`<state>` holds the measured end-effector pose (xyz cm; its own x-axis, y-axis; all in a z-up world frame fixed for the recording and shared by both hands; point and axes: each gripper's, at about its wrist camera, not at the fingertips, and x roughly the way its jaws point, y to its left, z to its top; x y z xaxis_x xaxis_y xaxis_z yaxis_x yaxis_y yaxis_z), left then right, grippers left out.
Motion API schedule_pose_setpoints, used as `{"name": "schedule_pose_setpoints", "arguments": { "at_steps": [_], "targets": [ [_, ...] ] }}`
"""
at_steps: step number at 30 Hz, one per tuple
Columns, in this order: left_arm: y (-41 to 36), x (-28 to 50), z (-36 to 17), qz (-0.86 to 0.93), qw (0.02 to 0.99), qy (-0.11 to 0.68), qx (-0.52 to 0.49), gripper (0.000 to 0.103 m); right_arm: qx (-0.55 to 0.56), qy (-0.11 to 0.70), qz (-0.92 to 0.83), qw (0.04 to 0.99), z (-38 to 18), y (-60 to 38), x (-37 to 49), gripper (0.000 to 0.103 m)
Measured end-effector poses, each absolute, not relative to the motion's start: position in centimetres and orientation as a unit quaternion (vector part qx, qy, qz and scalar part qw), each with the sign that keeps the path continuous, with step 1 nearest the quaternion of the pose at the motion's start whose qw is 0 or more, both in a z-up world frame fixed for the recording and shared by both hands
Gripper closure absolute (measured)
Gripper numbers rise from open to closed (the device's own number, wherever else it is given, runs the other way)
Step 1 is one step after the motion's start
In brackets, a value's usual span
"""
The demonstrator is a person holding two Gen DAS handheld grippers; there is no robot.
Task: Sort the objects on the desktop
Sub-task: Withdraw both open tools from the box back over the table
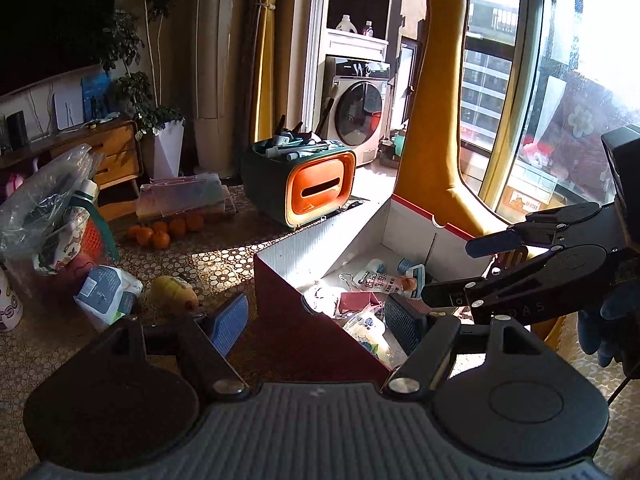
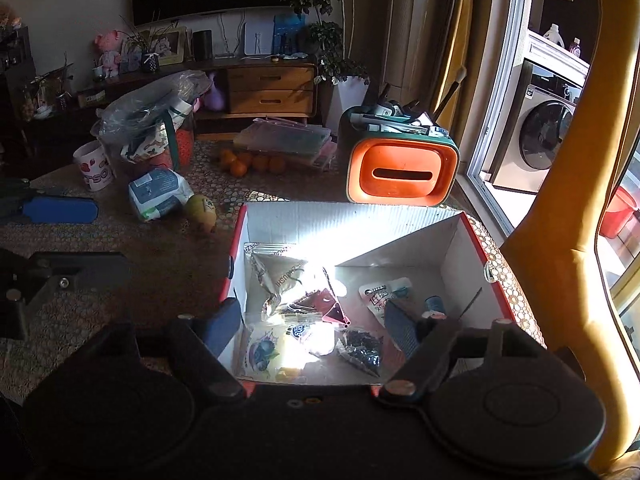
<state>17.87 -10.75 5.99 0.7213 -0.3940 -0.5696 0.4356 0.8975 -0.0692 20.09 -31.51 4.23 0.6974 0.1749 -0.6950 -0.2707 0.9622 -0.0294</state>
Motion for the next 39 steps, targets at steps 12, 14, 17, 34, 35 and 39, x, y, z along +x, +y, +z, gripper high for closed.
{"name": "schedule_pose_setpoints", "arguments": {
  "at_steps": [12,14,17,34,35,39],
  "targets": [
    [-5.3,15.5,6.0,-0.186,0.942,0.279,0.022,0.028,-0.079,0.348,0.148,0.922,4.7,-25.9,17.1,0.022],
    [-4.2,15.2,5.8,-0.175,0.945,0.274,0.020,0.028,-0.086,0.344,0.155,0.922,4.6,-24.8,16.8,0.022],
    [-2.6,14.7,5.7,-0.162,0.950,0.267,0.012,0.028,-0.086,0.338,0.169,0.922,4.4,-23.2,16.4,0.021],
    [5.1,15.7,1.2,-0.079,0.958,0.274,-0.016,0.016,-0.067,0.288,0.220,0.929,2.5,-17.2,16.7,0.007],
    [5.3,16.0,1.0,-0.075,0.959,0.273,-0.016,0.010,-0.069,0.286,0.220,0.930,2.3,-17.0,17.1,0.007],
    [6.0,18.0,-0.1,-0.065,0.960,0.271,-0.017,0.001,-0.069,0.282,0.215,0.932,1.5,-16.2,19.5,0.007]
  ]
}}
